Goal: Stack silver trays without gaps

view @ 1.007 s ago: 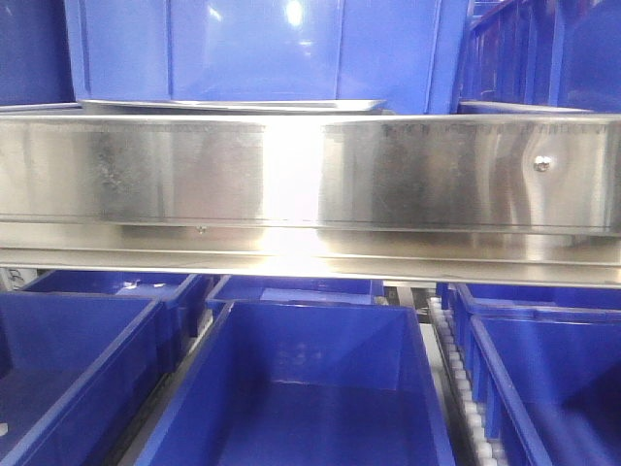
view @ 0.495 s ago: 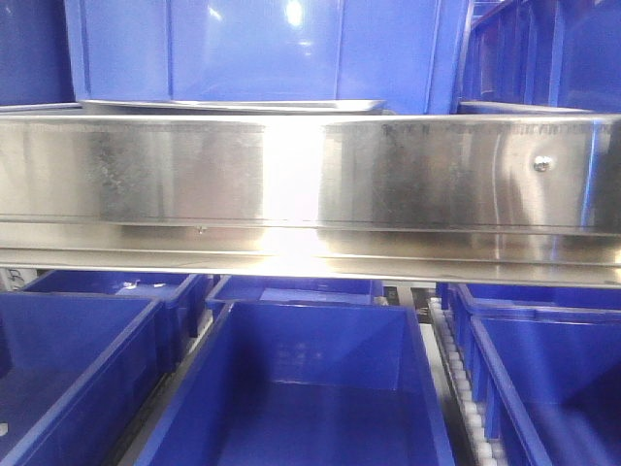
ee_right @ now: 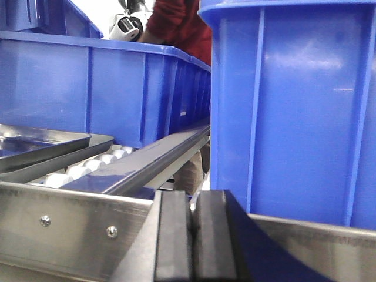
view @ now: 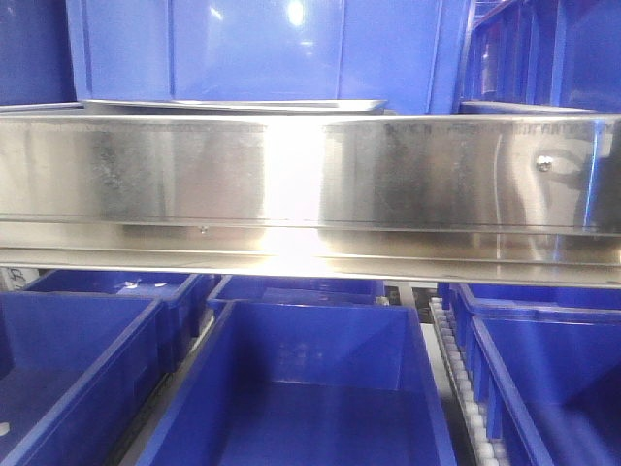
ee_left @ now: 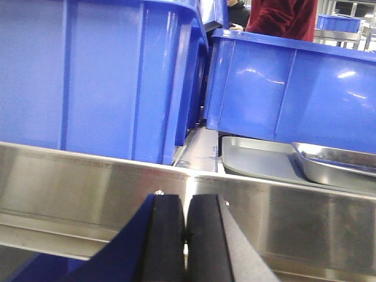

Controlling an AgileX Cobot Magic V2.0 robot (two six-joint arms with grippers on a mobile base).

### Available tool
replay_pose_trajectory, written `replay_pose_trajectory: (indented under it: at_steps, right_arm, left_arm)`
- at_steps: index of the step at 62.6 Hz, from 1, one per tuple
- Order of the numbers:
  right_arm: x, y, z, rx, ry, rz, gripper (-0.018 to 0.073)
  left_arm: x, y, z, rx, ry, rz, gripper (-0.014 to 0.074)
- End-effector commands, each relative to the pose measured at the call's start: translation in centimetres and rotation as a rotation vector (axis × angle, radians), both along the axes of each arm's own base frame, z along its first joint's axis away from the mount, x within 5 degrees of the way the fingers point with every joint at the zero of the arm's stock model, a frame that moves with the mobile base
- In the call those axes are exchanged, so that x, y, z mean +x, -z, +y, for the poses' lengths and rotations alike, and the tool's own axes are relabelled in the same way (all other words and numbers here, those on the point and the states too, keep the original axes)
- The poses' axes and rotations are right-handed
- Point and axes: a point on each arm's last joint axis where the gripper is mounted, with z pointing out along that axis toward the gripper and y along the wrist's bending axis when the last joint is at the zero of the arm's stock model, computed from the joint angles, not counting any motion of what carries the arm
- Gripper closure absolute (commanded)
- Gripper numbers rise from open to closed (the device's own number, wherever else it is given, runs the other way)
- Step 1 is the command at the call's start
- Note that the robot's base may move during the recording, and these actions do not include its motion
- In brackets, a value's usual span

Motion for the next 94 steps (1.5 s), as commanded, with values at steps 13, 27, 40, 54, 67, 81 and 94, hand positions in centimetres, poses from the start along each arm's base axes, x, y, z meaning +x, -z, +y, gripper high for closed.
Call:
replay_pose_trajectory:
  at_steps: [13, 27, 40, 54, 67, 81, 94]
  right_arm:
    - [-0.11, -0.4, 0.04, 0.068, -0.009, -0.045, 0.0648]
    - [-0.08, -0.26, -0.08, 0.057, 0.006, -0.03, 0.0648]
    - [-0.08, -0.24, -0.09, 0.014, 0.011, -0.031, 0.0648]
    - [-0.08, -0.28, -0.09, 0.012, 0.012, -0.036, 0.0648]
    - [-0.08, -0.29, -0.07, -0.061, 0.017, -0.04, 0.0648]
    - [-0.08, -0.27, -0.07, -0.059, 0.016, -0.038, 0.0648]
    - [-0.09, -0.37, -0.09, -0.058, 0.02, -0.049, 0.0648]
  left_arm:
    - [-0.07, -0.24, -0.02, 0.004, 0.001, -0.024, 0.0592]
    - [-0.07, -0.24, -0.02, 0.004, 0.001, -0.024, 0.0592]
    - [-0.07, -0.24, -0.02, 0.004, 0.001, -0.024, 0.0592]
    - [-0.07, -0.24, -0.02, 0.004, 0.001, -0.024, 0.0592]
    - [-0.07, -0.24, -0.02, 0.004, 0.001, -0.024, 0.0592]
    - [-0.07, -0.24, -0.02, 0.004, 0.001, -0.024, 0.0592]
    - [-0.07, -0.24, -0.02, 0.004, 0.001, -0.024, 0.0592]
